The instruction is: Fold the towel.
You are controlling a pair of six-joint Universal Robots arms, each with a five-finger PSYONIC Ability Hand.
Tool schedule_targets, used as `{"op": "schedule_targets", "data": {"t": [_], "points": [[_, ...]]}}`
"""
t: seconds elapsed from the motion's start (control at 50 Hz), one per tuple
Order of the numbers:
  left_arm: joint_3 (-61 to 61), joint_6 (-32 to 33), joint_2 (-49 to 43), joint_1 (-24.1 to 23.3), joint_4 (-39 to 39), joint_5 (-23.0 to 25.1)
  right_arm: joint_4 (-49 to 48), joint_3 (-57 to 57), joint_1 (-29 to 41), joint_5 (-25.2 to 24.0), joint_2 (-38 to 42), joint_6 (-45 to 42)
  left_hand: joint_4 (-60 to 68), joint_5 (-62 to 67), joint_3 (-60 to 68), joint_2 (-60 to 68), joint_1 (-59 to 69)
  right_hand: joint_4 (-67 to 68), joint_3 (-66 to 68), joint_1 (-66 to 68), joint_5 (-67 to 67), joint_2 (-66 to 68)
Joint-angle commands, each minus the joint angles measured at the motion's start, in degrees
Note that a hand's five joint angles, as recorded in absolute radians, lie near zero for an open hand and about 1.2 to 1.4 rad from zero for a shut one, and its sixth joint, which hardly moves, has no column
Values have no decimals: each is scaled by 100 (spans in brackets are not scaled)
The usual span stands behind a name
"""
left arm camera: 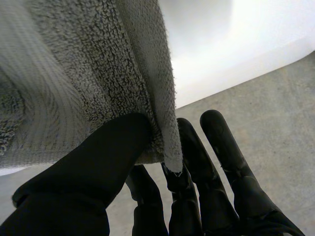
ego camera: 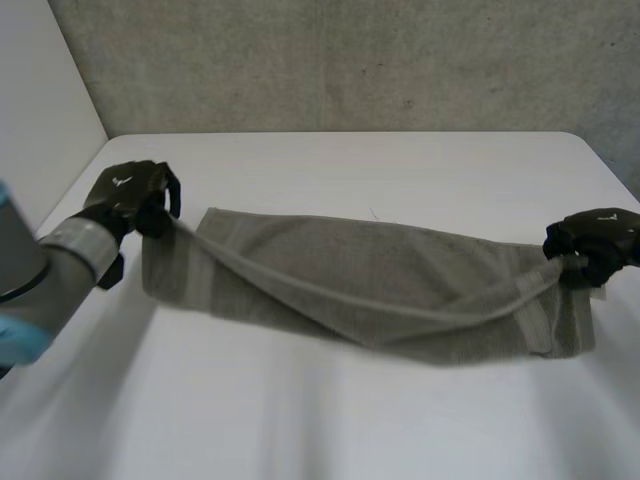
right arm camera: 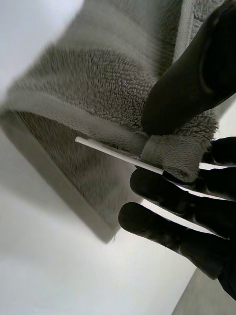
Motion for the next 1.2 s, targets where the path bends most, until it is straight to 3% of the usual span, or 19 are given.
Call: {"op": "schedule_targets", "data": {"t": [0.02,0.12,0.24,0.26,0.28,0.3,0.32,0.34,0.46,0.58,0.78,0.82,0.98,1.1,1.2], "points": [[1641,56,-1307,-351,-142,-470,-1106,-317,45,425,480,1208,1019,1129,1028,1023,1168,280,275,266,255,377],[2904,74,-2254,-500,-493,-725,-1738,-571,238,1109,760,1849,1019,1129,1028,1023,1168,280,275,266,255,377],[3407,74,-2687,-588,-626,-743,-1994,-695,291,1383,910,1956,1019,1129,1028,1023,1168,-252,-258,-266,-277,-155],[3451,74,-2748,-632,-608,-708,-1994,-730,300,1426,954,1964,1019,1129,1028,1023,1168,-3266,-3272,-3280,-3291,-3169],[3460,74,-2766,-667,-608,-742,-2003,-774,334,1479,989,1982,-2509,-2400,-2501,-2506,-2360,-6011,-6017,-6025,-6036,-5914],[3460,74,-2766,-667,-608,-743,-2003,-774,335,1479,989,1982,-2545,-2435,-2536,-2541,-2395,-6038,-6044,-6052,-6063,-5941],[3477,74,-2784,-694,-599,-751,-1994,-818,396,1497,1015,1991,-5276,-5166,-5267,-5272,-5127,-6720,-6725,-6734,-6745,-6623],[3478,74,-2784,-729,-591,-751,-1994,-818,440,1514,1033,1999,-5953,-5843,-5944,-5949,-5804,-6720,-6725,-6734,-6745,-6623],[3460,56,-2705,-773,-599,-804,-1977,-730,458,1532,919,2008,-5926,-5816,-5917,-5922,-5777,-6720,-6725,-6734,-6745,-6623],[3029,47,-2116,-764,-661,-804,-2003,-387,396,1488,207,2052,-5909,-5800,-5900,-5906,-5760,-6720,-6725,-6734,-6745,-6623],[1017,56,-463,-632,-485,-743,-2240,940,352,1277,-1094,1771,-5876,-5766,-5867,-5872,-5726,-6720,-6725,-6734,-6745,-6623],[352,39,18,-580,-284,-734,-2398,1543,361,1172,-1330,1334,-5842,-5732,-5833,-5838,-5693,-6720,-6725,-6734,-6745,-6623],[-1134,30,792,-571,725,-734,-2591,2740,440,1180,-1402,225,-5808,-5699,-5800,-5805,-5659,-6478,-6484,-6492,-6503,-6381],[-1821,39,960,-579,1596,-743,-3312,3146,458,1251,-1164,180,-5792,-5682,-5783,-5788,-5642,-6156,-6162,-6170,-6181,-6059],[-1971,39,960,-580,1879,-743,-3988,3243,466,1575,-664,163,-5808,-5698,-5799,-5804,-5659,-5285,-5290,-5299,-5310,-5188]]}}
